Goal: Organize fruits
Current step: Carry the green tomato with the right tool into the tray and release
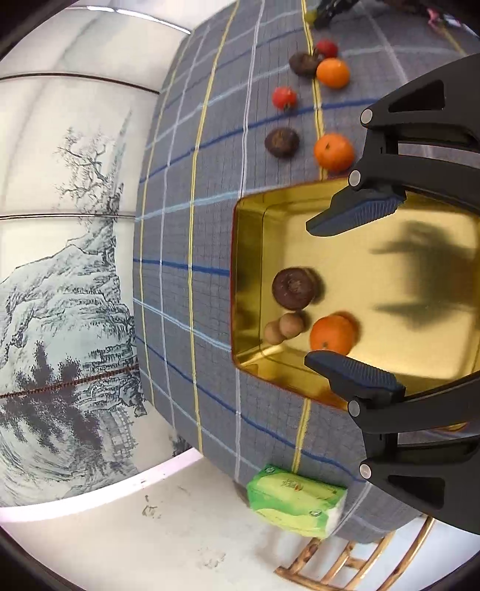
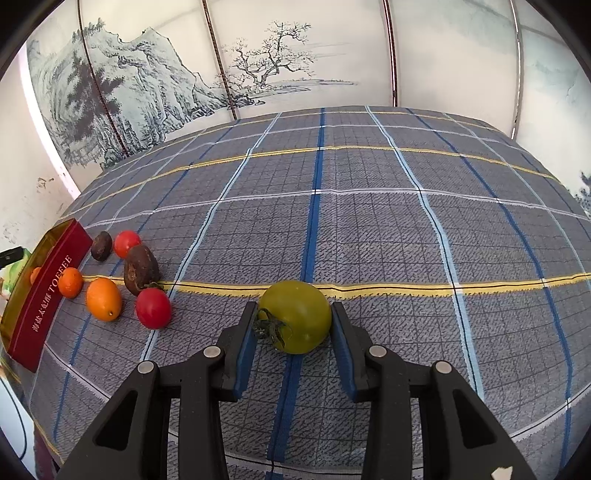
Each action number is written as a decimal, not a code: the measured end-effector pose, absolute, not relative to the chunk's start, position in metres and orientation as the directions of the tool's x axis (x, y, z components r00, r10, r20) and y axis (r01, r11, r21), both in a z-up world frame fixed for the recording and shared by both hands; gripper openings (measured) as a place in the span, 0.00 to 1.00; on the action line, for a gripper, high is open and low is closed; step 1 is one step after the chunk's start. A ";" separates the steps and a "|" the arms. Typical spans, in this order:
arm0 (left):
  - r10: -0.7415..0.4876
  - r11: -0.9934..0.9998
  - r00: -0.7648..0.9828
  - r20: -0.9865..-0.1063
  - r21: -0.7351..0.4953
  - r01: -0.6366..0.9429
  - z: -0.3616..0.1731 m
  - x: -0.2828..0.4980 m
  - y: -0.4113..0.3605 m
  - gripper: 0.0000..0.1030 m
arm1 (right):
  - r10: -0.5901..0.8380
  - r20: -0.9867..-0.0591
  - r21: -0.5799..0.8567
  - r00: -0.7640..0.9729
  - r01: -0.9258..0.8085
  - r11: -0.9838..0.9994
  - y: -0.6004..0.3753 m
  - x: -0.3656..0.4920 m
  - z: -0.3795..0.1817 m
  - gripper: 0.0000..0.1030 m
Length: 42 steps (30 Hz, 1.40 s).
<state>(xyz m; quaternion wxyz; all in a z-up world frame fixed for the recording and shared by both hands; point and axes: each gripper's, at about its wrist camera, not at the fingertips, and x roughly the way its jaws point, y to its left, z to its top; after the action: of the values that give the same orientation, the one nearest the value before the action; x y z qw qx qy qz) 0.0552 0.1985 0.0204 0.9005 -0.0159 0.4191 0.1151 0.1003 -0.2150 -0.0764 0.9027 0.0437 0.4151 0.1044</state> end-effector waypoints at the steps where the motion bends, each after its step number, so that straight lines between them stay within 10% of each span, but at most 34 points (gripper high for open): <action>1: 0.184 0.974 0.627 -0.757 0.054 -0.220 0.022 0.051 0.198 0.63 | 0.222 -0.743 0.164 0.632 -0.150 0.975 -0.214 0.099 -0.076 0.34; 42: 0.198 0.950 0.651 -0.733 -0.022 -0.313 0.014 -0.067 0.248 0.71 | 0.609 -0.667 0.237 0.430 -0.652 0.720 0.049 0.043 0.024 0.34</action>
<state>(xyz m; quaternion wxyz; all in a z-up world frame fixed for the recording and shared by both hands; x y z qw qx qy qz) -0.0671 0.2476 0.0142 0.9056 -0.0732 0.3932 0.1409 0.0429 0.0495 0.0240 0.8452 -0.0286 0.3819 0.3729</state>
